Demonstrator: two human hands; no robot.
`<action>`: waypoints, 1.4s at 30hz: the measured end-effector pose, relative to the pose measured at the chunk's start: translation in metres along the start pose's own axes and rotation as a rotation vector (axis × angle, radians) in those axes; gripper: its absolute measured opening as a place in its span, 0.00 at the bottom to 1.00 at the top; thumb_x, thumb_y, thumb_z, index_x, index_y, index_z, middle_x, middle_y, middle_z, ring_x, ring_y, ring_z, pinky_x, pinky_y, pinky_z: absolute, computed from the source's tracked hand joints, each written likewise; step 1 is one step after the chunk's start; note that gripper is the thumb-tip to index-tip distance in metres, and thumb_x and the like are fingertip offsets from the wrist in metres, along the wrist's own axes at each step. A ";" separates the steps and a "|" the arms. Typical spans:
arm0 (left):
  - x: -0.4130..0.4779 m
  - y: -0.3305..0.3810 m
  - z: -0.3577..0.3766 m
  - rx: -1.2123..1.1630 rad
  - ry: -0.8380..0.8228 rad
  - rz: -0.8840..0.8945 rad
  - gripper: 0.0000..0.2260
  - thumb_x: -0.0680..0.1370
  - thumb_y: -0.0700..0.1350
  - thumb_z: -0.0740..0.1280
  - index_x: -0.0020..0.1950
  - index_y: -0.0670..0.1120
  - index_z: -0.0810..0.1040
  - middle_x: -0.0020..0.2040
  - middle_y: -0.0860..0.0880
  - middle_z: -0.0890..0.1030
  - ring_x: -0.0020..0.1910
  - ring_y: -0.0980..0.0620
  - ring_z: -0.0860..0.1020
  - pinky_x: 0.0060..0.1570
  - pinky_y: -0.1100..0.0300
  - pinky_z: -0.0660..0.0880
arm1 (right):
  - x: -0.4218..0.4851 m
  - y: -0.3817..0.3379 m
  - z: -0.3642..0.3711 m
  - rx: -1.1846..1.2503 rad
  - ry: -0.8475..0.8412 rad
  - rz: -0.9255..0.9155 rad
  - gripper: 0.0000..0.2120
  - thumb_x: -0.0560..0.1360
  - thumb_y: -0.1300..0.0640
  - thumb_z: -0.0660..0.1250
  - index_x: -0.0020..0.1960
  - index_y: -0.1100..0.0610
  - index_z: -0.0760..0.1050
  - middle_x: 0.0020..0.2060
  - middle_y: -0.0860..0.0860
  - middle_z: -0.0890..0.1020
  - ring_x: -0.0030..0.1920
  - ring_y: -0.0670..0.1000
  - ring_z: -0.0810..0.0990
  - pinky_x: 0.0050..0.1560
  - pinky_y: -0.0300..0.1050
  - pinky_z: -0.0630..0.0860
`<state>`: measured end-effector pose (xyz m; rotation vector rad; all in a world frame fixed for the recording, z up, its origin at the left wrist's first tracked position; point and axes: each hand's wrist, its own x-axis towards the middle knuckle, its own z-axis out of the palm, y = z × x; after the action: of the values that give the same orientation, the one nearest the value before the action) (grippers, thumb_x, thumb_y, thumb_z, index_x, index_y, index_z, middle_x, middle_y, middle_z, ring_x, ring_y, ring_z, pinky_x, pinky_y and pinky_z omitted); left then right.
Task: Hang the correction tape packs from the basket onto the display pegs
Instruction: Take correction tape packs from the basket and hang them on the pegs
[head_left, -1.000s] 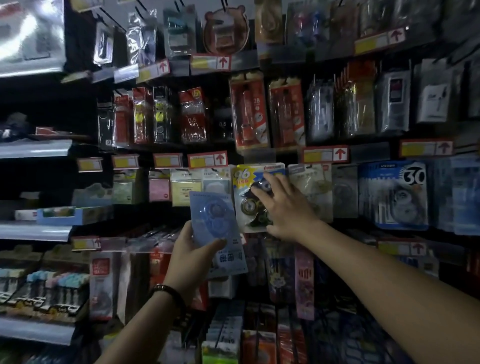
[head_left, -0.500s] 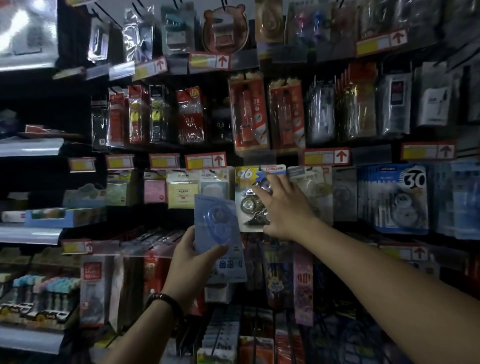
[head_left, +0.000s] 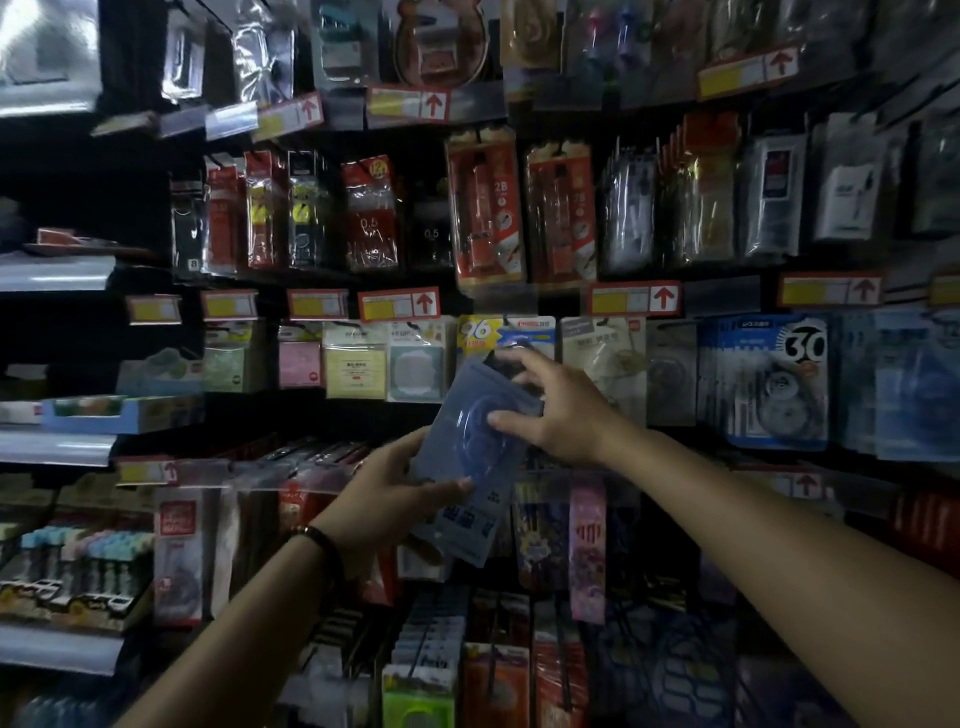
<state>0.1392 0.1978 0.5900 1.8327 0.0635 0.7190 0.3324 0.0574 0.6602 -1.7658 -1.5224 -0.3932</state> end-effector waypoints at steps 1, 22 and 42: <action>0.004 0.001 0.002 0.026 0.016 0.004 0.23 0.76 0.40 0.77 0.69 0.55 0.80 0.58 0.42 0.87 0.51 0.40 0.87 0.46 0.41 0.84 | -0.005 0.002 -0.006 0.045 0.024 0.042 0.28 0.71 0.44 0.80 0.67 0.45 0.76 0.58 0.47 0.84 0.57 0.46 0.83 0.55 0.47 0.81; 0.055 0.028 0.168 -0.332 0.252 0.010 0.06 0.82 0.38 0.71 0.57 0.44 0.85 0.46 0.41 0.88 0.38 0.41 0.86 0.42 0.46 0.84 | -0.149 0.066 -0.084 -0.528 0.441 -0.027 0.43 0.65 0.40 0.82 0.74 0.51 0.69 0.68 0.51 0.68 0.67 0.53 0.70 0.63 0.53 0.77; 0.083 0.060 0.296 0.443 0.031 0.215 0.10 0.80 0.49 0.72 0.61 0.52 0.78 0.48 0.56 0.84 0.42 0.60 0.82 0.36 0.71 0.76 | -0.222 0.145 -0.210 -0.717 0.215 0.271 0.46 0.77 0.49 0.73 0.85 0.43 0.48 0.76 0.43 0.56 0.77 0.50 0.59 0.64 0.52 0.78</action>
<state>0.3371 -0.0430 0.6187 2.2751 0.0491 0.9392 0.4655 -0.2482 0.6029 -2.3372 -1.0250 -1.0461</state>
